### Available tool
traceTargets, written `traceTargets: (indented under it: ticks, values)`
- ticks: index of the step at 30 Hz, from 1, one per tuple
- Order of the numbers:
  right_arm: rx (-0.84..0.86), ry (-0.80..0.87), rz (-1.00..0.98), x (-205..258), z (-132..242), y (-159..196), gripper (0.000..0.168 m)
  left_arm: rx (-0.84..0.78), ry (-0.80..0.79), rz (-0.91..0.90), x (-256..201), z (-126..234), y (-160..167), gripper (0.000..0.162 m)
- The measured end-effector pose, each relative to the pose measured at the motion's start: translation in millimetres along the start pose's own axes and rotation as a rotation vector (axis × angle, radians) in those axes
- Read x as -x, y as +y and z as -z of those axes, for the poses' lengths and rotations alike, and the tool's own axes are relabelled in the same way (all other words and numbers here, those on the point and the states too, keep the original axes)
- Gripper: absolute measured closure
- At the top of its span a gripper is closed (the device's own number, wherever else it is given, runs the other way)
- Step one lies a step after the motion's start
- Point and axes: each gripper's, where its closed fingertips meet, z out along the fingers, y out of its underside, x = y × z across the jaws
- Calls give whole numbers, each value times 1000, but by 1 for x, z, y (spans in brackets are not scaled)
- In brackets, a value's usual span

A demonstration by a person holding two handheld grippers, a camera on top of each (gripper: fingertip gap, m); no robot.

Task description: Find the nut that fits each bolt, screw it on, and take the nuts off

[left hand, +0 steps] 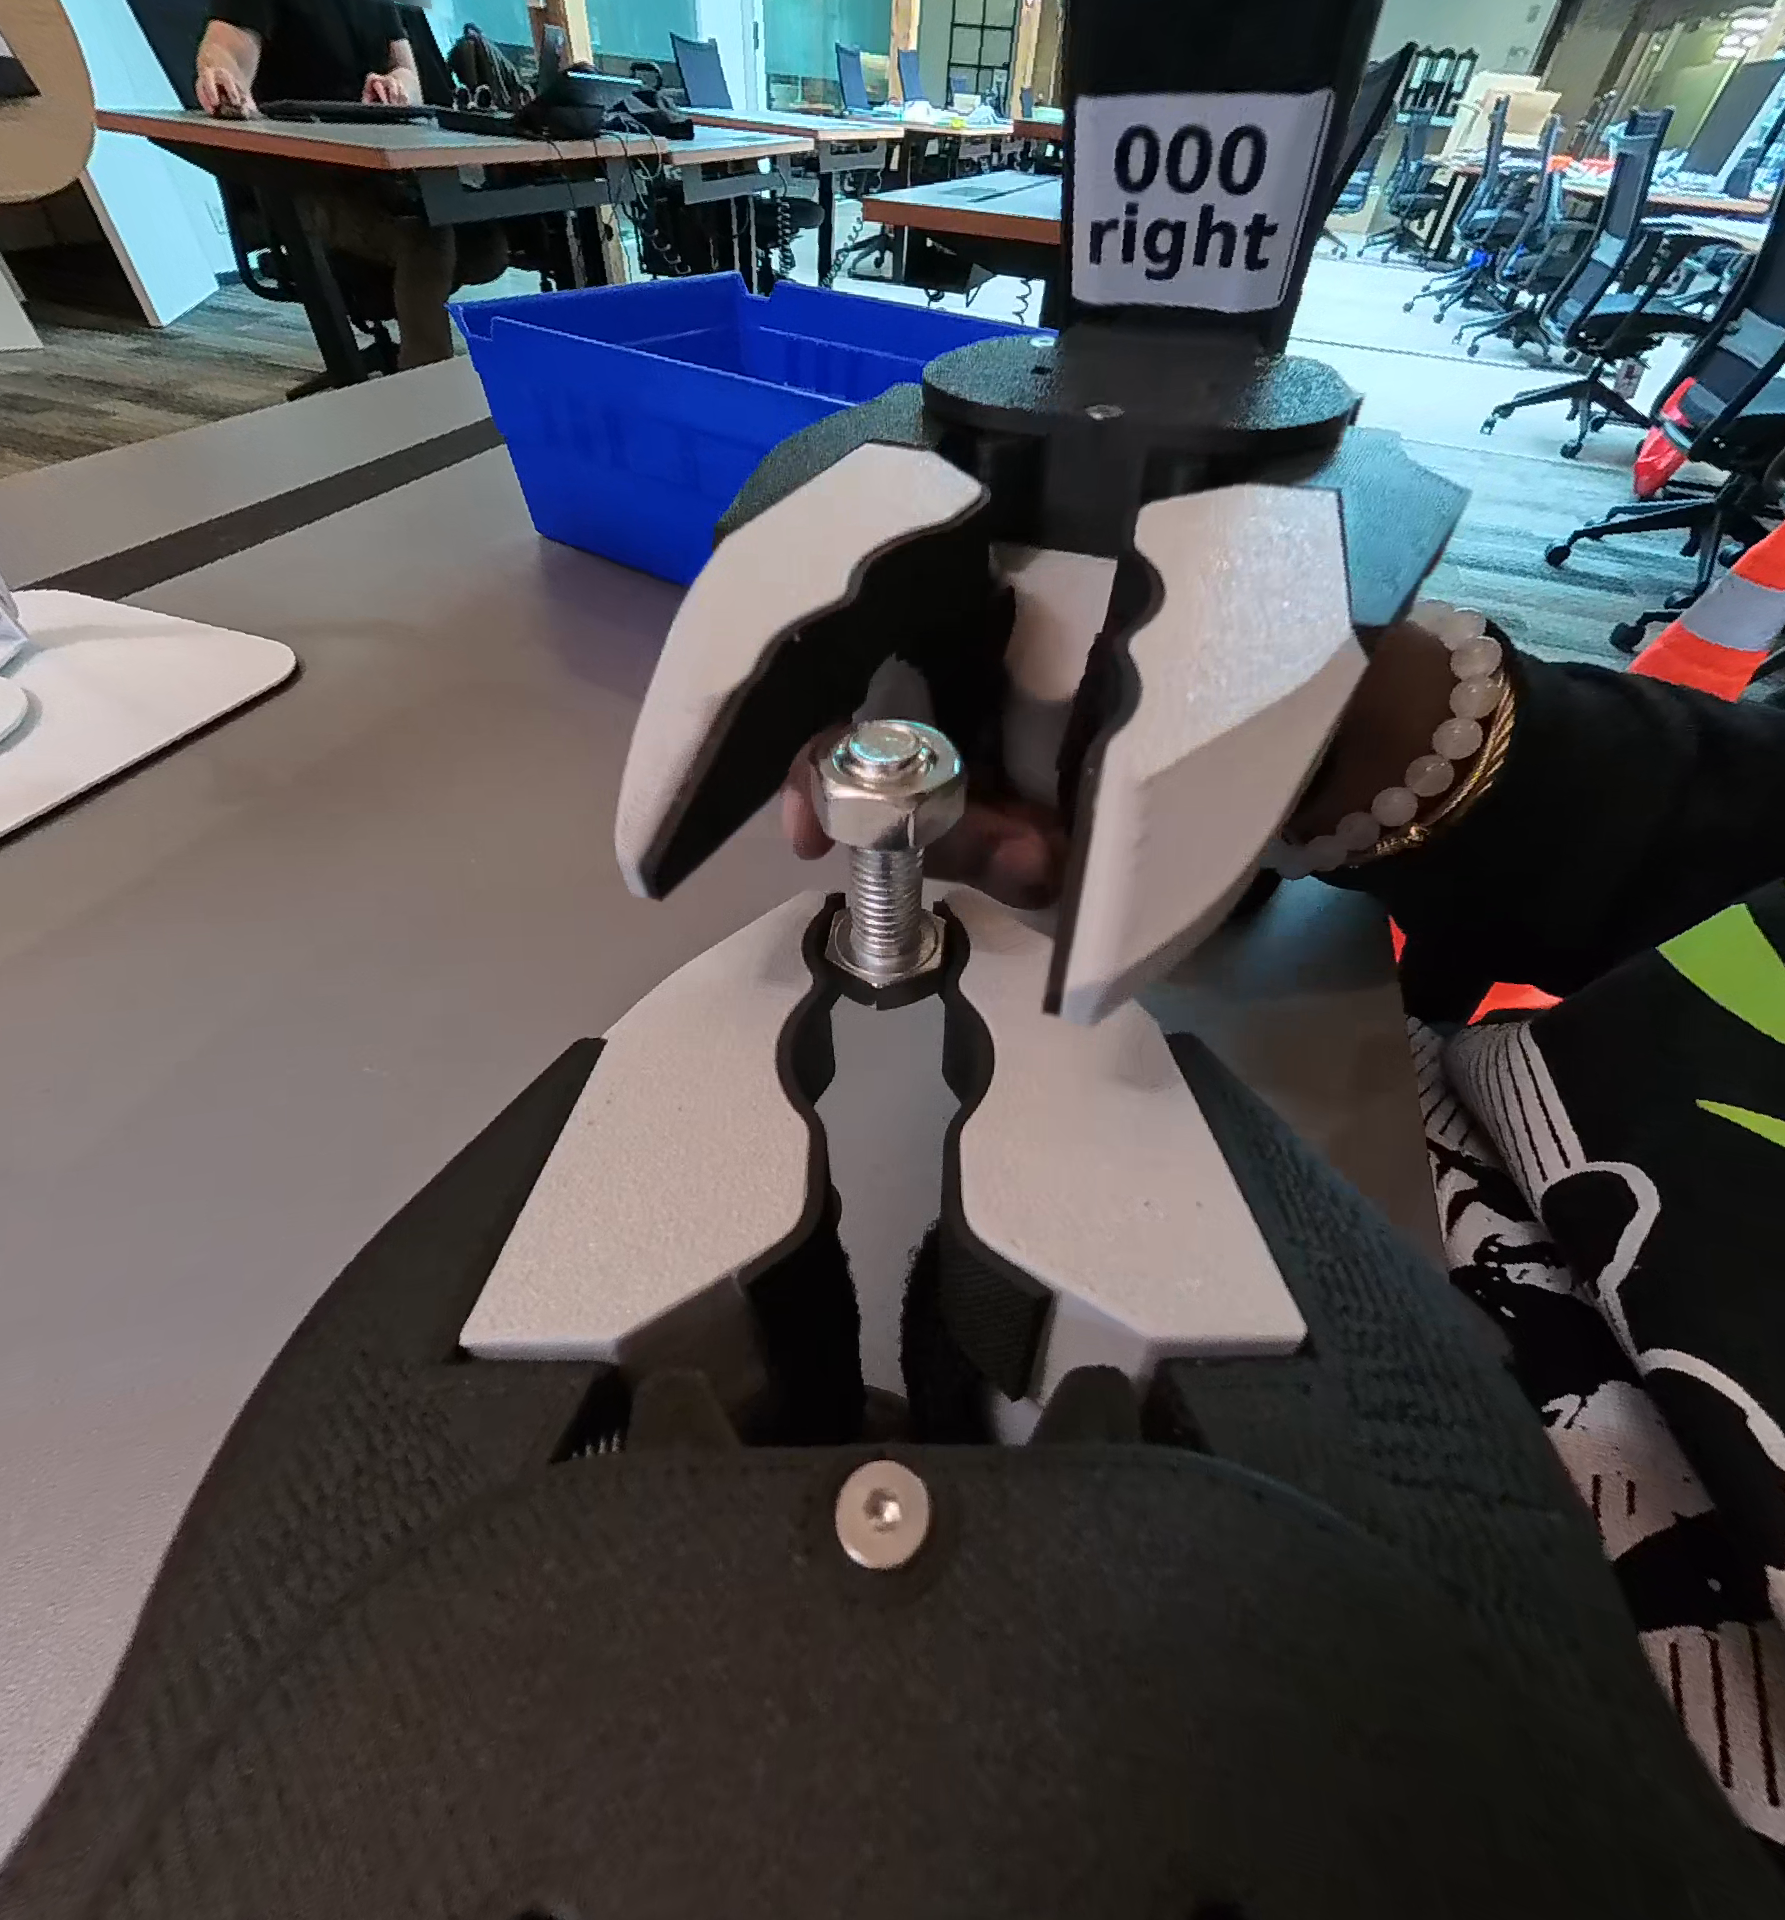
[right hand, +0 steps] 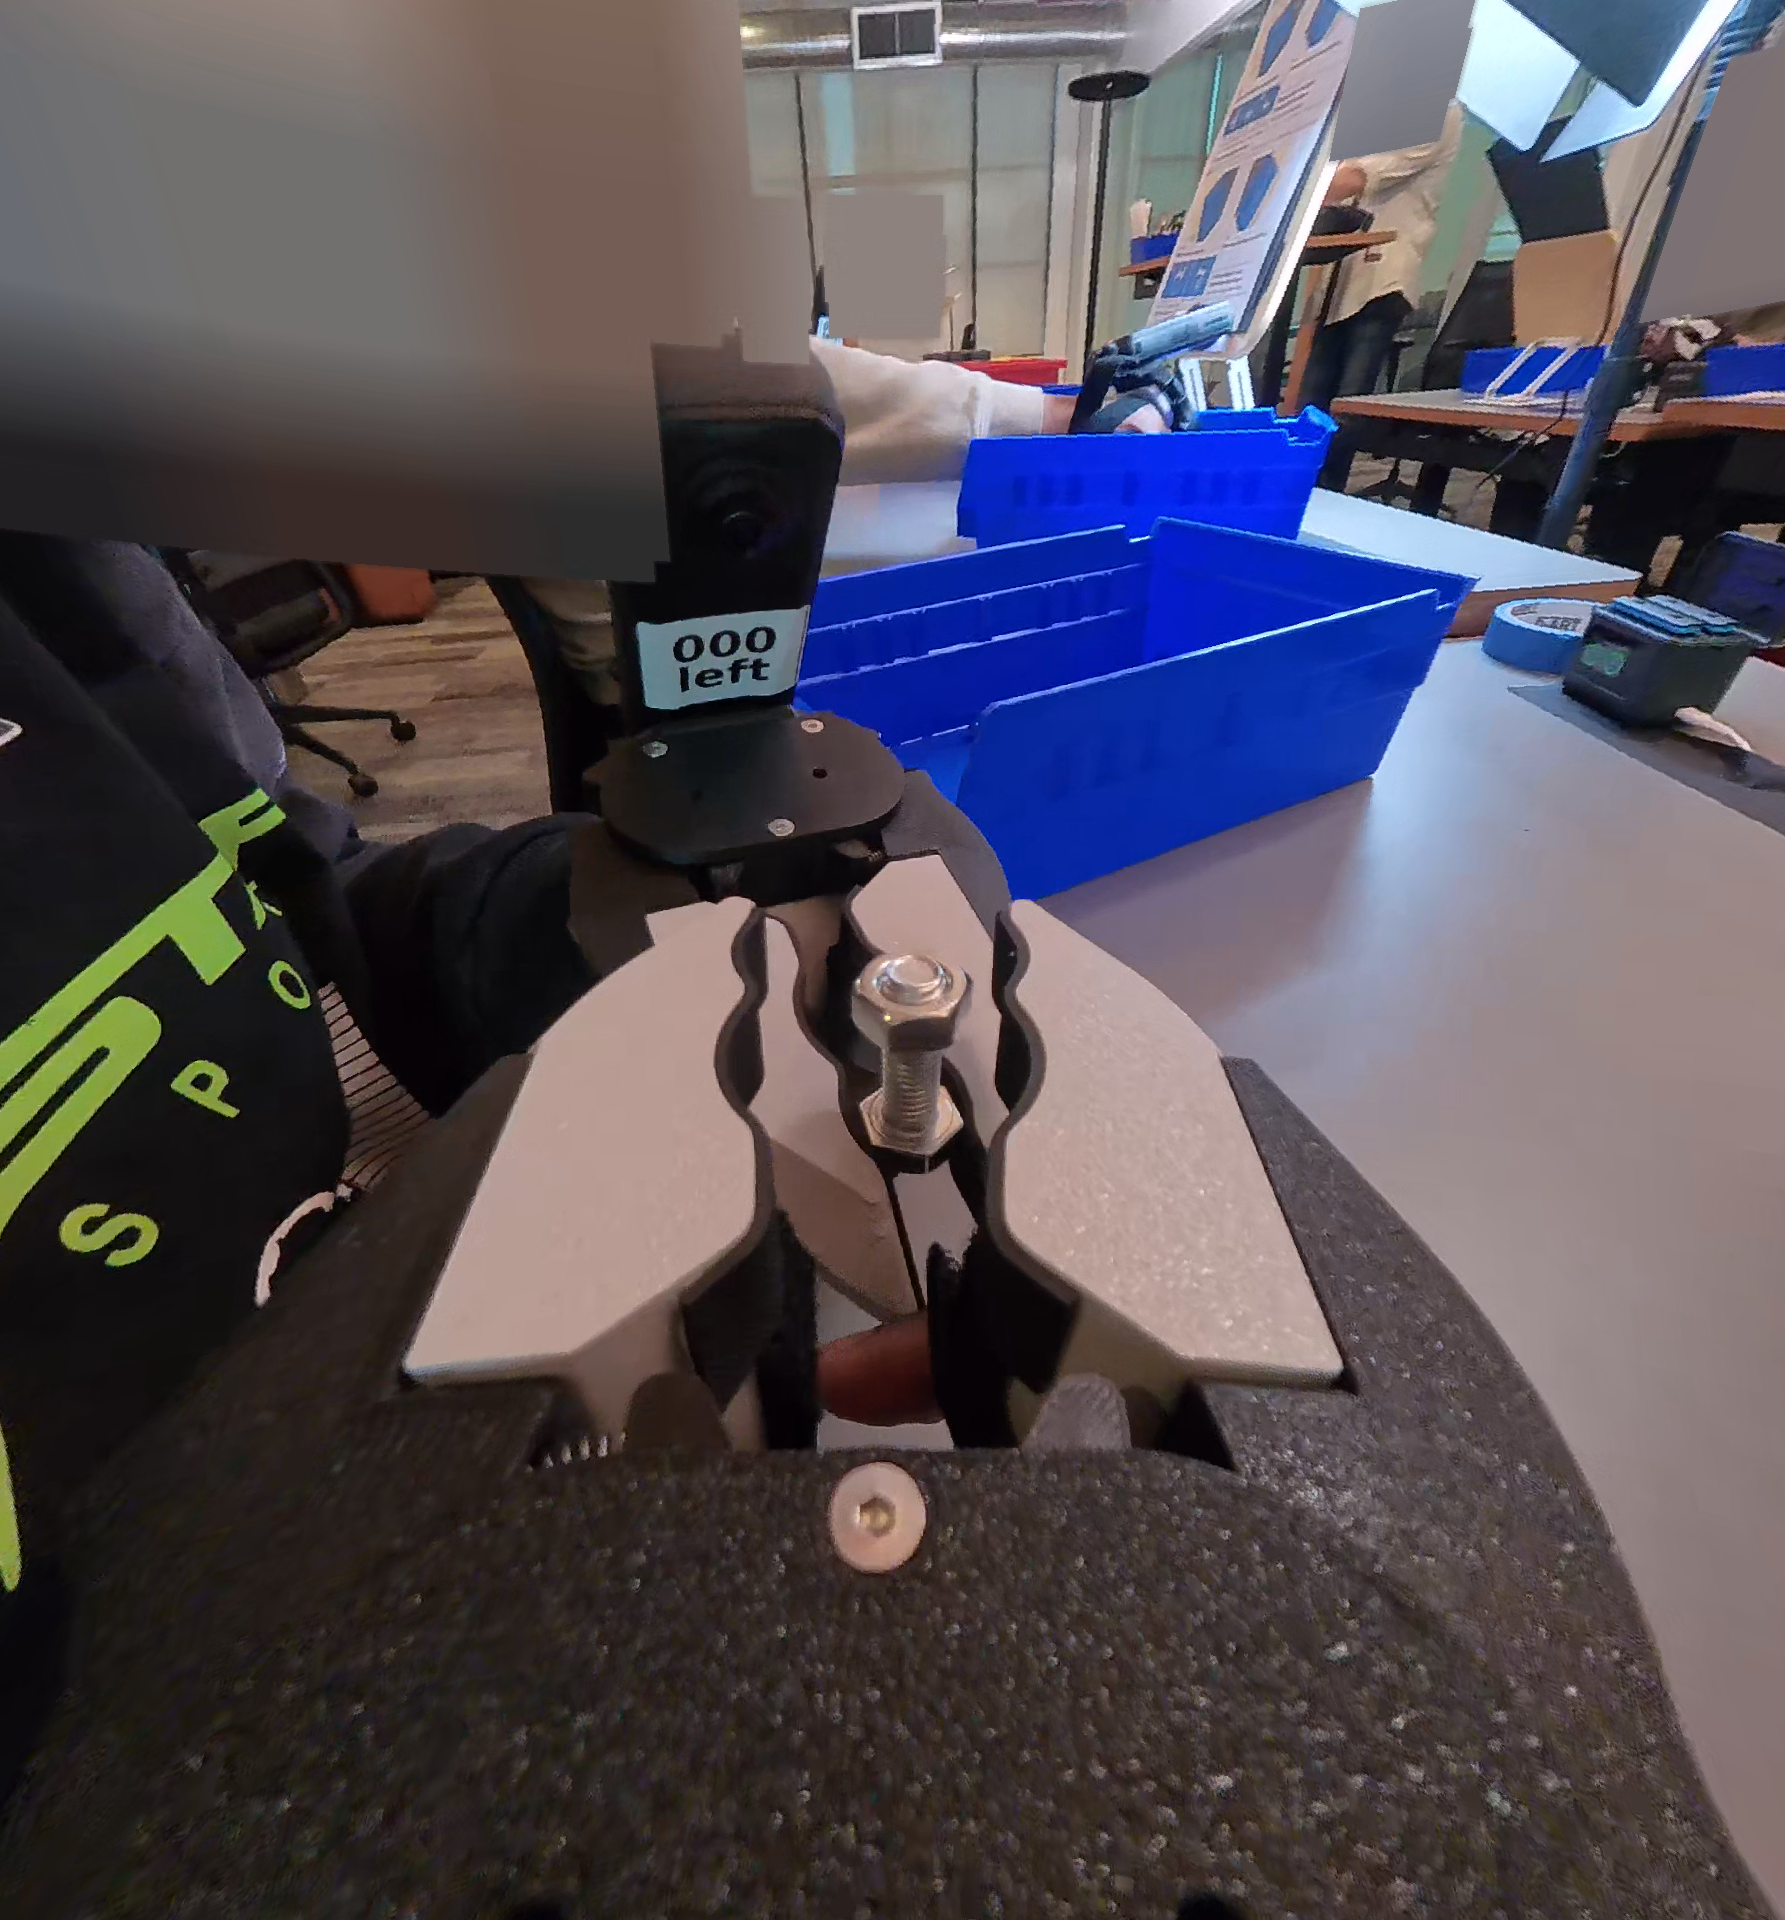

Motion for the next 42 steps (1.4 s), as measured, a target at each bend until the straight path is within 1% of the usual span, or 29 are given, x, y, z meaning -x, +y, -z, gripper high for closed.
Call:
traceTargets:
  ticks: [4,11,13,15,16,18,20,22,25,29,33,42]
  values:
    - [5,6,8,2,3,0,129,-2,-4,2,1,0,0,145]
    - [-22,56,-9,0,22,0,133,-4,-11,9,2,0,-1,145]
    - [-27,61,-12,2,28,0,137,-5,-12,11,2,0,-1,145]
    - [-30,46,-14,6,33,0,144,-7,-16,16,3,0,-1,145]
    - [-32,41,-16,7,35,0,144,-6,-14,17,3,0,-1,145]
    - [-36,63,-12,4,37,0,144,-4,-13,14,3,0,-1,145]
    - [-53,84,-17,-2,36,-3,138,0,-10,10,2,0,0,145]
    - [-61,78,-27,-5,30,-4,131,1,-5,6,1,0,0,146]
    - [-41,46,-18,-4,17,-2,127,7,0,1,0,-1,1,146]
    - [-19,14,-10,-2,5,-2,128,11,4,-3,0,-1,1,146]
    - [-7,2,-7,0,3,0,129,9,3,-1,0,-1,1,146]
    - [-31,47,-20,1,20,0,133,0,-9,10,3,0,0,145]
